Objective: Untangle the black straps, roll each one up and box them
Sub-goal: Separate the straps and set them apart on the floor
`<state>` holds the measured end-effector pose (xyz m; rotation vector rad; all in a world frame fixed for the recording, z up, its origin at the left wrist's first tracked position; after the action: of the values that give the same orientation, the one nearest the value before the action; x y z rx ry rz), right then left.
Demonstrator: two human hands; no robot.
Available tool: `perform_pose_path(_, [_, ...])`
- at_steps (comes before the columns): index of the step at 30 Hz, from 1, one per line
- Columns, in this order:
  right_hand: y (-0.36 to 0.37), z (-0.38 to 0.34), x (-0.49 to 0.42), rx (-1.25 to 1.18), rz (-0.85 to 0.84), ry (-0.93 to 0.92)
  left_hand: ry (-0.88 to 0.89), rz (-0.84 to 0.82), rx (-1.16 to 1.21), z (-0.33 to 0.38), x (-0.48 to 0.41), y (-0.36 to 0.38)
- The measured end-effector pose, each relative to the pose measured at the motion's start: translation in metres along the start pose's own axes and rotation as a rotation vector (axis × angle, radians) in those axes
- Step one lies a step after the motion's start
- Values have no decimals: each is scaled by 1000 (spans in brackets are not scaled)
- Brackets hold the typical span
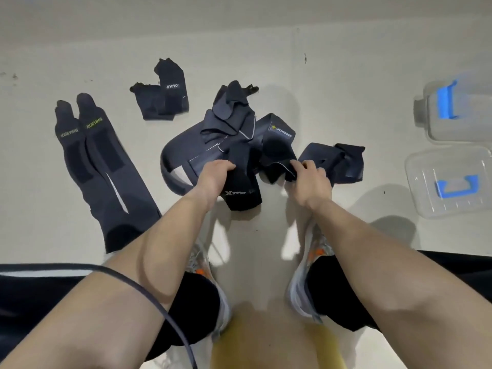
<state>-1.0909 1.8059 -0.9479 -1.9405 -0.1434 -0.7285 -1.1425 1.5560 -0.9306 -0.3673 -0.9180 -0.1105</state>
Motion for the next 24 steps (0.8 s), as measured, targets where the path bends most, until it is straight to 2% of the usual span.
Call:
perform_pose_path(2, [6, -12, -4, -42, -34, -79, -20, 30, -41, 1, -2, -6])
perform_pose_path(4, [27, -30, -2, -26, -195, -163, 20, 98, -75, 7, -4, -18])
perform_pose_path(7, [77, -53, 24, 144, -578, -218, 65, 298, -117, 14, -4, -48])
perform_pose_path(10, [93, -64, 35, 94, -667, -192, 63, 521, -176, 18, 4, -83])
perform_pose_path(12, [77, -70, 28, 10, -584, -141, 60, 621, -210, 23, 10, -101])
perform_pose_path(14, [45, -74, 11, -37, -353, -115, 44, 671, -246, 28, 13, -113])
perform_pose_path(17, [-4, -79, -15, -210, -66, -97, 30, 632, -299, 30, 10, -119])
perform_pose_path(20, [-28, -100, -39, -218, 33, -171, 46, 549, -342, 24, -1, -115])
perform_pose_path(24, [-29, -145, -65, 19, 28, -318, 109, 458, -318, 22, -17, -107])
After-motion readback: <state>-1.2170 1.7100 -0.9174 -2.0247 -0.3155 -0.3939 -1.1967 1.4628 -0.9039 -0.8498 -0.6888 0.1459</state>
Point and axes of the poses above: each hand's wrist, its own x-axis away from the middle knuckle, its own y-axis out of the palm, z = x × y, the point moved 9 cm from there along -x, towards the middle knuckle, and after that the axes turned 5 degrees about -x, right-handed, at the moved point
